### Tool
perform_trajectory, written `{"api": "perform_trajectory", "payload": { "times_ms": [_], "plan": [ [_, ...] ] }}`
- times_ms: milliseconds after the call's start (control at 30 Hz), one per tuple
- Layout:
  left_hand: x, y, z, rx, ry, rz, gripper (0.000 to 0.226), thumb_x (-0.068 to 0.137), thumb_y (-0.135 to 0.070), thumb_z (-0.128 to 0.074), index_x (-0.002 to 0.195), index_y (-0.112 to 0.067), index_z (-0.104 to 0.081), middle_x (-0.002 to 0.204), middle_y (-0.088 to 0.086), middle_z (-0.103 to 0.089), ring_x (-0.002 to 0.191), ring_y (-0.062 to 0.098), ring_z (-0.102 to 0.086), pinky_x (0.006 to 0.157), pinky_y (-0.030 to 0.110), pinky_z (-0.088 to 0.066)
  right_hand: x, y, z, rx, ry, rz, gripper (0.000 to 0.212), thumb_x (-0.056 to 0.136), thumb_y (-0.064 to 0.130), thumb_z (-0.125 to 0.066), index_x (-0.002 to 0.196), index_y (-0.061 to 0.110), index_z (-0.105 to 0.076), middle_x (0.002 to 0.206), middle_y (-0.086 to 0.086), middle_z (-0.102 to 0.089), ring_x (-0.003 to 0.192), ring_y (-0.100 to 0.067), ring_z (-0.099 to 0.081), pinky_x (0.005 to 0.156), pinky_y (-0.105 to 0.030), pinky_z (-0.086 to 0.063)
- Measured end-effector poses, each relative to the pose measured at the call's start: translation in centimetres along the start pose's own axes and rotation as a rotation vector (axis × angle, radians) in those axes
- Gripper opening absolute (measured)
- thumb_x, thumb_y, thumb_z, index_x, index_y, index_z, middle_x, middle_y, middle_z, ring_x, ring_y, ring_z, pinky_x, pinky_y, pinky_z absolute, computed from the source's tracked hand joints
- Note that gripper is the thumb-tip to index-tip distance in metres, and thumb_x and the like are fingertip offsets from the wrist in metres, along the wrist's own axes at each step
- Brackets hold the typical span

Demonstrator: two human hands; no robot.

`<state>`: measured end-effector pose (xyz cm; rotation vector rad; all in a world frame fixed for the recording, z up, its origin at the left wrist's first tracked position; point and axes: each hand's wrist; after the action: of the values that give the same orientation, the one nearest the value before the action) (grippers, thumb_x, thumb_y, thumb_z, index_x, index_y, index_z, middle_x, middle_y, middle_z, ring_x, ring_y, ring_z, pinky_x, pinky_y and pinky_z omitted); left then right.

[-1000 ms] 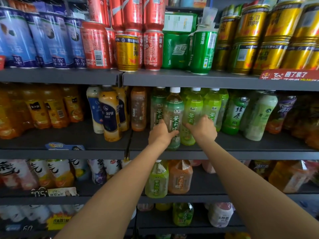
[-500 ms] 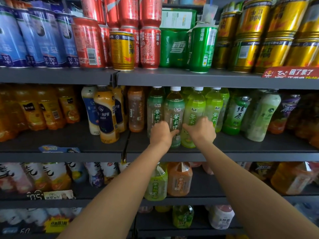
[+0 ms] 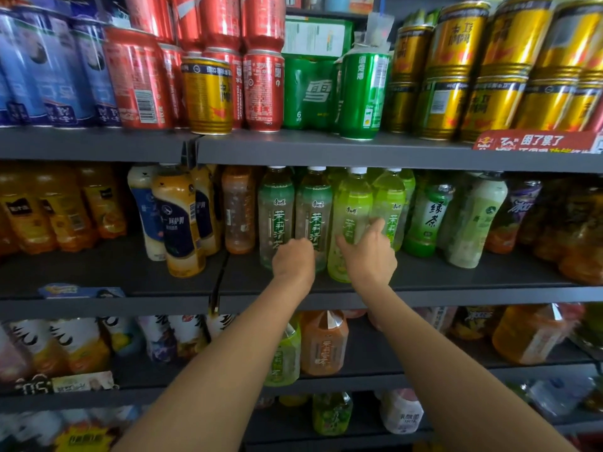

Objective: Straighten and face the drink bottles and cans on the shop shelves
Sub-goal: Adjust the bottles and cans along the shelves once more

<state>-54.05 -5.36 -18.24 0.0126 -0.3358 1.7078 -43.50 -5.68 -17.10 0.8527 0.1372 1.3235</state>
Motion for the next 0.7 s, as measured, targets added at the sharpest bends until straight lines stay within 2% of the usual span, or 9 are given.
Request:
{"api": "perform_trajectory", "payload": {
  "times_ms": [67, 100, 167, 233, 300, 367, 533, 633, 700],
  "plan": [
    [-0.4, 0.5, 0.1, 0.003, -0.043, -0.042, 0.021, 0.095, -0.007, -0.046, 0.106, -0.003, -0.063, 0.106, 0.016, -0.067, 0.099, 0.034, -0.063, 0.075, 0.040, -0.051, -1.6, -0.5, 0.0, 0.007, -0.080, 0.105, 0.036, 0.094, 0.035, -0.048, 0.119, 0.010, -0.040, 0.097, -0.012, -0.068, 0.086, -0.032, -0.066, 0.063, -0.033, -0.042],
    [-0.8, 0.9, 0.3, 0.009, -0.090, -0.075, 0.021, 0.095, -0.009, -0.044, 0.106, -0.004, -0.062, 0.104, 0.016, -0.067, 0.097, 0.034, -0.063, 0.074, 0.039, -0.051, -2.2, -0.8, -0.2, -0.029, -0.069, 0.187, 0.031, 0.097, 0.031, -0.044, 0.121, 0.011, -0.043, 0.095, -0.011, -0.068, 0.085, -0.032, -0.066, 0.062, -0.031, -0.041],
    [-1.8, 1.8, 0.4, 0.031, -0.194, -0.146, 0.024, 0.097, -0.015, -0.039, 0.112, -0.007, -0.057, 0.104, 0.014, -0.067, 0.097, 0.033, -0.063, 0.071, 0.037, -0.049, -3.1, -1.0, -0.9, -0.173, 0.042, 0.383, 0.029, 0.098, 0.022, -0.038, 0.124, 0.013, -0.048, 0.101, -0.010, -0.068, 0.088, -0.031, -0.067, 0.063, -0.032, -0.044],
    [-2.7, 3.1, 0.2, 0.063, -0.243, -0.203, 0.029, 0.096, -0.019, -0.038, 0.122, -0.011, -0.049, 0.114, 0.010, -0.061, 0.107, 0.029, -0.058, 0.074, 0.036, -0.048, -3.5, -0.7, -1.6, -0.332, 0.162, 0.512, 0.034, 0.097, 0.015, -0.039, 0.130, 0.015, -0.048, 0.116, -0.009, -0.061, 0.098, -0.032, -0.065, 0.072, -0.035, -0.050],
    [-3.3, 4.4, -0.3, 0.116, -0.208, -0.233, 0.040, 0.095, -0.019, -0.039, 0.135, -0.014, -0.040, 0.131, 0.009, -0.047, 0.124, 0.026, -0.042, 0.086, 0.036, -0.045, -3.6, -0.2, -2.0, -0.423, 0.237, 0.540, 0.042, 0.095, 0.009, -0.040, 0.137, 0.015, -0.041, 0.127, -0.008, -0.053, 0.106, -0.033, -0.062, 0.078, -0.037, -0.050],
    [-3.8, 5.4, -0.6, 0.195, -0.196, -0.242, 0.050, 0.095, -0.019, -0.040, 0.143, -0.017, -0.029, 0.139, 0.010, -0.035, 0.129, 0.028, -0.032, 0.098, 0.036, -0.038, -3.6, 0.1, -2.4, -0.469, 0.270, 0.553, 0.048, 0.094, 0.008, -0.041, 0.142, 0.013, -0.034, 0.134, -0.009, -0.045, 0.111, -0.033, -0.059, 0.081, -0.038, -0.050],
    [-3.9, 6.0, -0.7, 0.314, -0.211, -0.249, 0.060, 0.095, -0.016, -0.038, 0.149, -0.021, -0.013, 0.141, 0.011, -0.029, 0.127, 0.031, -0.030, 0.099, 0.040, -0.030, -3.4, 0.5, -3.3, -0.534, 0.357, 0.502, 0.060, 0.095, 0.008, -0.042, 0.149, 0.013, -0.016, 0.146, -0.011, -0.028, 0.123, -0.035, -0.048, 0.087, -0.040, -0.048],
    [-4.0, 6.1, -0.6, 0.346, -0.207, -0.251, 0.063, 0.094, -0.015, -0.041, 0.149, -0.019, -0.012, 0.146, 0.013, -0.023, 0.131, 0.032, -0.026, 0.101, 0.041, -0.028, -3.9, 1.0, -3.9, -0.555, 0.337, 0.545, 0.056, 0.096, 0.010, -0.040, 0.147, 0.008, -0.019, 0.151, -0.011, -0.016, 0.131, -0.034, -0.035, 0.090, -0.040, -0.046],
    [-4.1, 6.3, -0.7, 0.362, -0.202, -0.274, 0.066, 0.092, -0.015, -0.046, 0.149, -0.016, -0.012, 0.152, 0.013, -0.015, 0.138, 0.032, -0.019, 0.105, 0.043, -0.025, -3.9, 0.9, -4.2, -0.596, 0.319, 0.607, 0.052, 0.097, 0.011, -0.038, 0.146, 0.006, -0.022, 0.154, -0.011, -0.011, 0.135, -0.033, -0.027, 0.098, -0.040, -0.041]
  ]
}}
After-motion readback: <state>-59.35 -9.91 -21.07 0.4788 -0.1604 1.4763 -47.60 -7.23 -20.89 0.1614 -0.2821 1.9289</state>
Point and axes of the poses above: each hand's wrist, its own x-axis towards the middle knuckle, its own z-axis out of the back of the hand, y = z × x
